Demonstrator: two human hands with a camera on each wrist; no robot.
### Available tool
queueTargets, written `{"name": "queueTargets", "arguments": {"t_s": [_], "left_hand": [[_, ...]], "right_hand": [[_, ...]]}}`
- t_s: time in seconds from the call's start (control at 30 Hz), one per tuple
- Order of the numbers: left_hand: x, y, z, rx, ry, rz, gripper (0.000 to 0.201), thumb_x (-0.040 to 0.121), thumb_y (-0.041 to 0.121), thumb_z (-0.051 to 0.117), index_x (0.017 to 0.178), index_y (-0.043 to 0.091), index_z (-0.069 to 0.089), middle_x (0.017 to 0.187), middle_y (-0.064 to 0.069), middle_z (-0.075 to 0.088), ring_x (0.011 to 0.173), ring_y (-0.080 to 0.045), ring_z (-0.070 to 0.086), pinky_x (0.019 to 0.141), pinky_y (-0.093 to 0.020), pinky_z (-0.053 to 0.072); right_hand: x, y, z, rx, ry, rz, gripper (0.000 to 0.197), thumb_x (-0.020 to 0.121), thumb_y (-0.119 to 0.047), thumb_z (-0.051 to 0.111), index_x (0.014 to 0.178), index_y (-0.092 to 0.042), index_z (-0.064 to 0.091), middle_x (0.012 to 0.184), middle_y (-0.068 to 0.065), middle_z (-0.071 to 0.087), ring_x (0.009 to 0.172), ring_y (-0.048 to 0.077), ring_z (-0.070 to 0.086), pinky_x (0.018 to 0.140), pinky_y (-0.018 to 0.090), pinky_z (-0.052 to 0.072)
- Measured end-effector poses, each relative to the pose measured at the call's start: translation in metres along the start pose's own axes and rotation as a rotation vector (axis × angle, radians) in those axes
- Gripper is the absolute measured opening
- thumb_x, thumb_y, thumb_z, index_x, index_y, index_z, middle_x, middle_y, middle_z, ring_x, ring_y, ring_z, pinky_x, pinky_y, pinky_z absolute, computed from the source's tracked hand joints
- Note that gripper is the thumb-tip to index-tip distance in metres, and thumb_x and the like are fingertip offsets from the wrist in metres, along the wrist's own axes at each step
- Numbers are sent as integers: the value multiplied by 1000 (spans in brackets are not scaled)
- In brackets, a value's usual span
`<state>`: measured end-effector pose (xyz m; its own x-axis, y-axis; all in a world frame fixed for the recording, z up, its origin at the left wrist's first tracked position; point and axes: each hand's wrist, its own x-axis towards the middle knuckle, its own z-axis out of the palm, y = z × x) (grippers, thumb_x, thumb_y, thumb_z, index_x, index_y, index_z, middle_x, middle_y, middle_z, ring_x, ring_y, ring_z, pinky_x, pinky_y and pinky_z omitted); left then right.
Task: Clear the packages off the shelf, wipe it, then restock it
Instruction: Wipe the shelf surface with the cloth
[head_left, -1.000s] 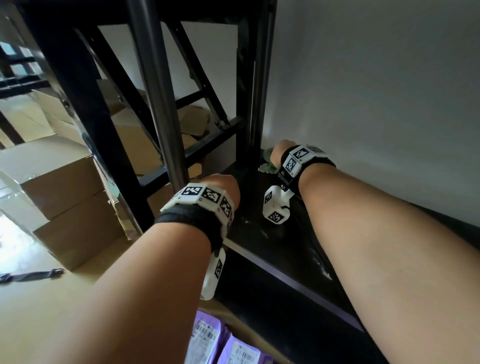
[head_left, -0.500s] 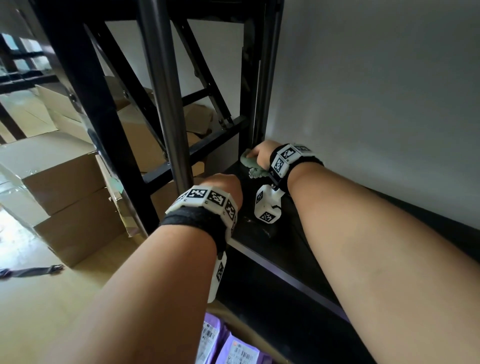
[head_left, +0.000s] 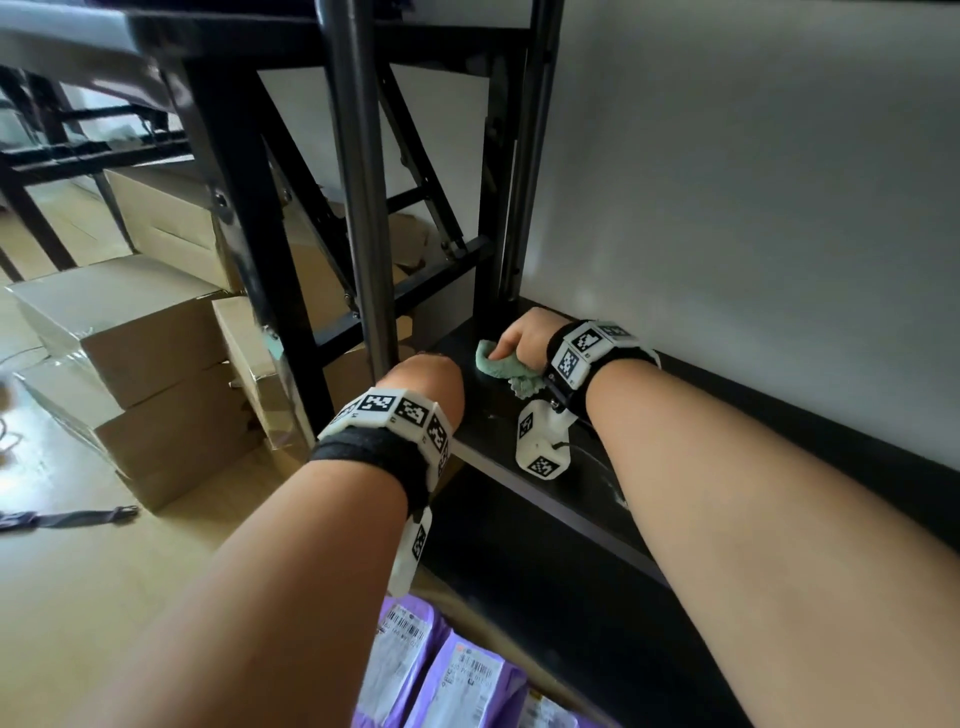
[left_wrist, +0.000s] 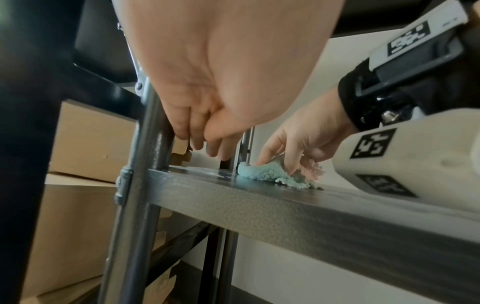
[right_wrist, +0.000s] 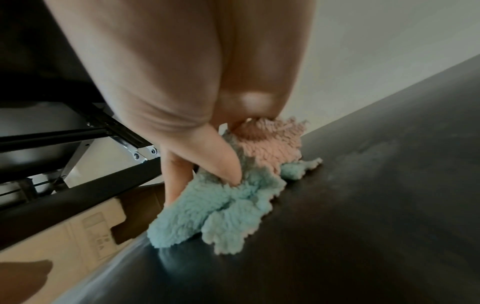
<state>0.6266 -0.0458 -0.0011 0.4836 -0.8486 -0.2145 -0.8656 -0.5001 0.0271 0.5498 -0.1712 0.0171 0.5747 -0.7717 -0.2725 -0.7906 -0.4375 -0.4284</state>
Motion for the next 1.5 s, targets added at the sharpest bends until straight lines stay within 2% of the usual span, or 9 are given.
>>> {"name": "queueTargets", "arguments": {"t_s": [0.27, 0.47, 0.63, 0.9, 1.03, 1.17, 1.23, 1.33, 1.5], "left_hand": [[-23, -15, 8, -70, 156, -89, 40, 91, 7, 49, 131, 3, 51, 126, -13, 55, 113, -32, 57, 88, -39, 50], [-24, -21, 20, -40, 149, -59, 27, 91, 9, 49, 115, 6, 60, 117, -13, 62, 108, -32, 61, 81, -36, 50], [-27, -18, 12, -128, 93, -153, 33, 91, 9, 52, 123, 4, 58, 117, -13, 62, 107, -31, 61, 77, -33, 49], [-46, -7, 14, -104, 101, -80, 33, 92, 7, 46, 123, 5, 59, 123, -13, 58, 114, -33, 57, 89, -39, 50], [-51, -2, 15, -127, 119, -18, 36, 92, 6, 47, 127, 8, 57, 128, -10, 56, 117, -30, 56, 90, -36, 48], [-55, 5, 22, -140, 86, 12, 43, 90, 6, 47, 132, 10, 53, 130, -10, 55, 119, -31, 54, 93, -39, 48], [-58, 11, 25, -144, 89, 47, 43, 90, 5, 47, 132, 10, 54, 130, -11, 54, 119, -30, 54, 95, -39, 48], [-65, 18, 26, -153, 116, 80, 41, 90, 4, 47, 129, 10, 57, 130, -11, 54, 120, -30, 53, 98, -39, 47], [-78, 24, 25, -154, 96, 85, 42, 90, 5, 48, 130, 11, 56, 130, -9, 53, 121, -28, 52, 98, -38, 47]], "right_hand": [[-12, 12, -6, 36, 69, 117, 33, 91, -23, 61, 121, -12, 68, 120, 8, 67, 111, 25, 64, 100, 33, 49], [-3, 34, 1, -44, 141, 203, 28, 96, -22, 49, 114, -7, 64, 115, 9, 58, 118, 27, 55, 92, 31, 40], [-18, 18, 3, -119, 84, 204, 42, 94, -41, 51, 109, -4, 67, 107, 7, 69, 107, 28, 64, 100, 38, 47], [-33, 4, 11, -60, 42, 151, 36, 86, -39, 66, 110, -12, 70, 105, 5, 72, 98, 23, 68, 92, 34, 53], [-45, 27, 3, -68, 145, 248, 40, 95, -36, 50, 117, -6, 64, 115, 8, 65, 111, 27, 61, 95, 31, 45], [-55, 56, -1, -89, 91, 254, 33, 97, -18, 48, 127, -11, 60, 118, 6, 60, 114, 22, 55, 68, 14, 37], [-65, 52, 1, -134, 25, 259, 28, 99, -24, 42, 112, -10, 63, 102, 2, 60, 102, 18, 51, 78, 20, 38], [-73, 40, 8, -117, 4, 235, 35, 97, -20, 46, 129, -11, 58, 126, 4, 61, 116, 21, 57, 98, 29, 42], [-84, 34, 15, -118, 34, 149, 38, 92, -25, 60, 129, -15, 62, 124, 7, 65, 109, 23, 63, 94, 32, 51]]}}
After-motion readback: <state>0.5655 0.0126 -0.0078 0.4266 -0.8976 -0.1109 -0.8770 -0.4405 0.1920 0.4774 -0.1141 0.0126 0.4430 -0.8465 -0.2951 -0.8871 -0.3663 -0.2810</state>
